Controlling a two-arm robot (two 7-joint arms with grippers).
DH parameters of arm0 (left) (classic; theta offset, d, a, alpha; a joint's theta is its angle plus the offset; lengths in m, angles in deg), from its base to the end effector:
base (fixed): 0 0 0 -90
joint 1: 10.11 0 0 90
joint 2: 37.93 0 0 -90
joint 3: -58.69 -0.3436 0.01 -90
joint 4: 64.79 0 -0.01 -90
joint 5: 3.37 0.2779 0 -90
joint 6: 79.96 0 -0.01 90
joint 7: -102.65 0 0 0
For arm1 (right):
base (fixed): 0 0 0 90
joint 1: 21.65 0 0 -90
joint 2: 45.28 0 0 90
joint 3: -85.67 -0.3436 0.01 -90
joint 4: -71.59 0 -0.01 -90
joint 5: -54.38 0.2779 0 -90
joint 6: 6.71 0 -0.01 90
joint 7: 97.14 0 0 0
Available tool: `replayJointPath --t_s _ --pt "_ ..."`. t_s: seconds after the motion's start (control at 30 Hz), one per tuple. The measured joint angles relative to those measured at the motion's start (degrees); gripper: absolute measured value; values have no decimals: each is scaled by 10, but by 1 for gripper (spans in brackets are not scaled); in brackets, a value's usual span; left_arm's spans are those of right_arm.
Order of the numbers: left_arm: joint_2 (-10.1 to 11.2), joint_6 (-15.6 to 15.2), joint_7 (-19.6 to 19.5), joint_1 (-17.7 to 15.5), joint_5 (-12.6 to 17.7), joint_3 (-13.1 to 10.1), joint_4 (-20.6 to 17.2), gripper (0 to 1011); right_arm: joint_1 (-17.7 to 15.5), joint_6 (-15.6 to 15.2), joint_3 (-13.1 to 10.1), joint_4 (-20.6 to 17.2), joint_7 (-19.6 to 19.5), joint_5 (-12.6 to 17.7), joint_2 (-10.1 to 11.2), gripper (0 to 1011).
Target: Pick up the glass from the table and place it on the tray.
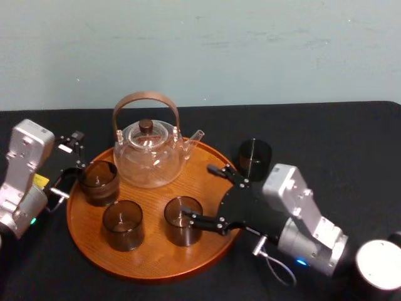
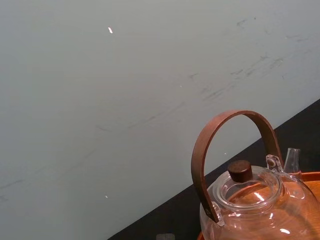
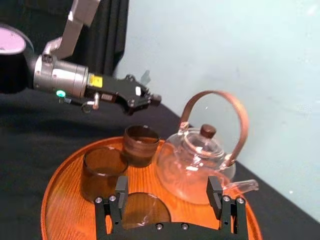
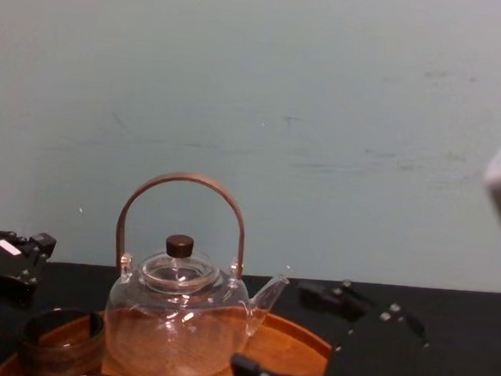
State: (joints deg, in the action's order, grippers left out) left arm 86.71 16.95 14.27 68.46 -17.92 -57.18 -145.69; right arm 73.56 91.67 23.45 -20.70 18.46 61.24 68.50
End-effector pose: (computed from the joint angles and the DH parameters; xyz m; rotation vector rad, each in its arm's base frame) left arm 0.3376 0.1213 -0.3396 0.3044 -0.2849 1.2478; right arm 0.2959 -0.0104 -0.3422 -0.1517 -0.2626 -0.6282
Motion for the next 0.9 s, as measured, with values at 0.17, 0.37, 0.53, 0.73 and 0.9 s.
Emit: replayJointPath --t_s 0.17,0.37,0.53,0.73,0.9 --pt "0 0 0 0 0 0 0 0 -30 9 -28 -28 -9 16 15 1003" --pt "0 0 0 0 0 0 0 0 -74 20 -76 -44 -21 47 31 1002" --pt "0 0 0 0 0 0 0 0 -112 26 -120 -49 -32 73 39 1002" --pt "0 0 0 0 0 0 0 0 -137 18 -157 -51 -51 83 40 1002" --pt "0 0 0 0 0 0 0 0 -140 -13 -183 -45 -72 79 38 1002"
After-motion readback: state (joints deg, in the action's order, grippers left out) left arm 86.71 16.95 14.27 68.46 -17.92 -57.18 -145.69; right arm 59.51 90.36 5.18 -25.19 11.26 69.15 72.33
